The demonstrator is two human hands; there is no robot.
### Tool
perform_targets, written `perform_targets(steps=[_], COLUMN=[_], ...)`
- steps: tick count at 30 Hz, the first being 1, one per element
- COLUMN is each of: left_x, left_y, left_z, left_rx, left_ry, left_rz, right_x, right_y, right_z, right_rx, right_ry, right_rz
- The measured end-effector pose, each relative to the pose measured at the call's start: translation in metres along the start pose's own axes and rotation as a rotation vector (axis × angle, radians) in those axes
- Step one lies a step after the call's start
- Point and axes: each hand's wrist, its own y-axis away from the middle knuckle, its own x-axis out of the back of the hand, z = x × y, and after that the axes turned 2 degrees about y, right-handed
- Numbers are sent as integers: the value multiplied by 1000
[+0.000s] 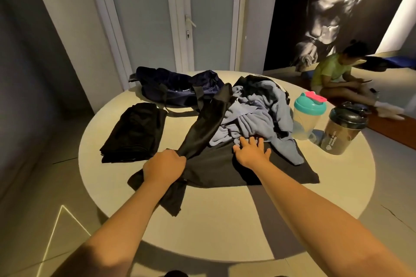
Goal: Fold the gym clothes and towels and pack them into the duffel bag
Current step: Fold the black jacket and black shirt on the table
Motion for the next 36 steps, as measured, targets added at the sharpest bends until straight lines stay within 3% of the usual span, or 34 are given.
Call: perform_targets(steps=[2, 4, 7, 10, 12, 15, 19, 22, 25, 28, 30, 32, 33, 36], left_x=[4, -2, -19, -31, -37, -32, -15, -4, -5, -13, -16, -17, -18, -11], left_y=[0, -1, -11, -22, -25, -16, 2, 10, 15, 9, 2, 1, 1, 14], left_z=[4, 15, 33, 47, 52, 50, 26, 13, 13, 17, 21, 27, 28, 24], left_rx=[-11, -94, -309, -275, -241, -239, -86, -42, -126, -289, -350, -328, -323, -300], left_ry=[-123, -210, -14, 136, 97, 88, 137, 53, -37, 32, 87, 93, 73, 25], left_rz=[7, 63, 107, -142, -217, -152, -20, -44, -8, 123, -35, -221, -244, -100], right_x=[-7, -14, -16, -16, -16, -16, -8, -4, -8, -16, -26, -33, -33, -25], right_y=[-1, -1, -1, -7, -12, -14, -18, -19, -11, 4, 11, 12, 10, 3], right_z=[-6, -12, -14, -12, -11, -10, -9, -14, -25, -29, -28, -26, -24, -18], right_rx=[-13, 57, 282, 394, 376, 297, 204, 150, 162, 315, 461, 505, 478, 367], right_ry=[-31, -48, -89, 27, 63, 78, 64, 27, -69, -133, -31, 92, 130, 184], right_rz=[61, 247, 463, 335, 229, 192, 168, 148, 206, 392, 440, 343, 266, 170])
